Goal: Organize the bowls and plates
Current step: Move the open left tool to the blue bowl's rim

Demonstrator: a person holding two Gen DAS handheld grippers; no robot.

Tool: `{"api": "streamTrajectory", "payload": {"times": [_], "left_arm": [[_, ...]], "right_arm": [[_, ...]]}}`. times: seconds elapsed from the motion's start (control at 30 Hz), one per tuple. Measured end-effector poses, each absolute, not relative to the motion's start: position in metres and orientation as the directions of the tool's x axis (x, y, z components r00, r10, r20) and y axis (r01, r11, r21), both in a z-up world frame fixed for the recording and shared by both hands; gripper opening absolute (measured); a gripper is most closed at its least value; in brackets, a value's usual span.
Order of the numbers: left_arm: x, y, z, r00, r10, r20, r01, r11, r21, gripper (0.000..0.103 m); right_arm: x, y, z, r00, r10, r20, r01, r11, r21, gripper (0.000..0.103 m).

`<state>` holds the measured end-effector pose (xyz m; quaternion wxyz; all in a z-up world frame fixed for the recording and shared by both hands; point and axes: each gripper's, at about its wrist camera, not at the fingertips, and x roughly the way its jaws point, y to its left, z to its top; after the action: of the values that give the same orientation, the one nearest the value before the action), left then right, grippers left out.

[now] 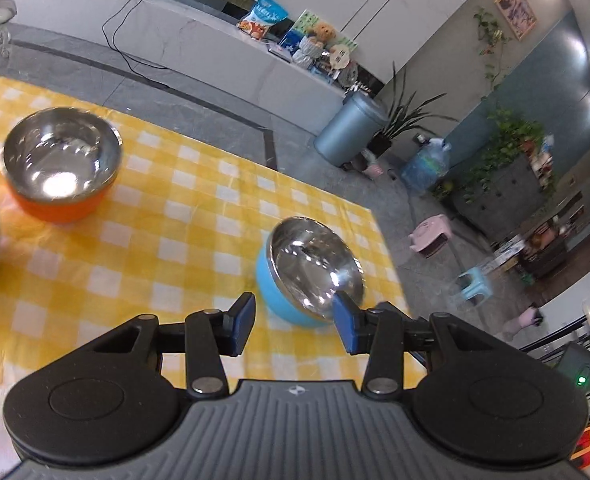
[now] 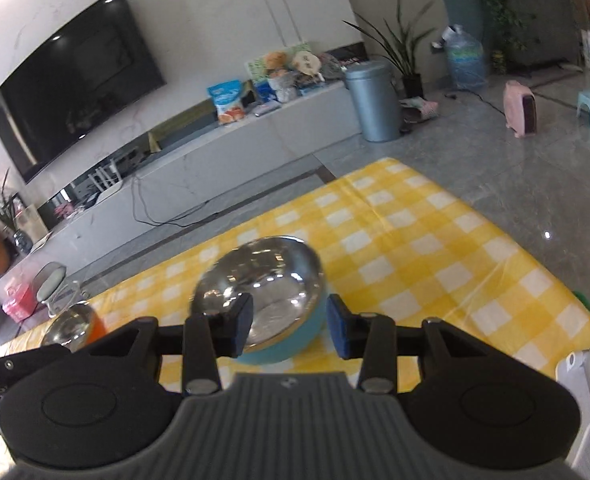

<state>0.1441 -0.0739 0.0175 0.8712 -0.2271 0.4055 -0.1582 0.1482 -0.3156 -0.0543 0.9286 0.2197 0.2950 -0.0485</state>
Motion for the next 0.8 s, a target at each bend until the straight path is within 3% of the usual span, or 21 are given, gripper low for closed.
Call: {"api": "streamTrajectory", "payload": {"times": [0.27, 0.5, 0.67, 0.73, 0.8], "left_arm": [[0.189, -0.098, -0.005, 0.610, -0.380, -0.695, 0.080, 0.903, -0.422, 0.050], [0.216, -0.105, -0.024, 0.570, -0.388, -0.724, 0.064, 0.900, -0.431, 0.050], [0.224, -0.116, -0.029, 0.572, -0.415, -0.707, 0.088, 0.888, -0.451, 0.050], [0.227, -0.121, -0.032, 0.568, -0.407, -0.716, 0.091, 0.895, -0.437, 0.046], [0.231, -0.124, -0.035, 0.561, -0.393, -0.728, 0.089, 0.904, -0.419, 0.036]], "right_arm": [[0.181, -0.333, -0.086, 0.791, 0.084, -0.606, 0.260, 0.851, 0.456, 0.040], [0.191, -0.335, -0.103, 0.772, 0.116, -0.625, 0.270, 0.830, 0.488, 0.040], [0.193, -0.338, -0.105, 0.774, 0.148, -0.616, 0.261, 0.811, 0.524, 0.032], [0.194, -0.339, -0.106, 0.774, 0.155, -0.614, 0.259, 0.807, 0.530, 0.030], [0.193, -0.339, -0.106, 0.776, 0.160, -0.610, 0.256, 0.804, 0.537, 0.030]]}}
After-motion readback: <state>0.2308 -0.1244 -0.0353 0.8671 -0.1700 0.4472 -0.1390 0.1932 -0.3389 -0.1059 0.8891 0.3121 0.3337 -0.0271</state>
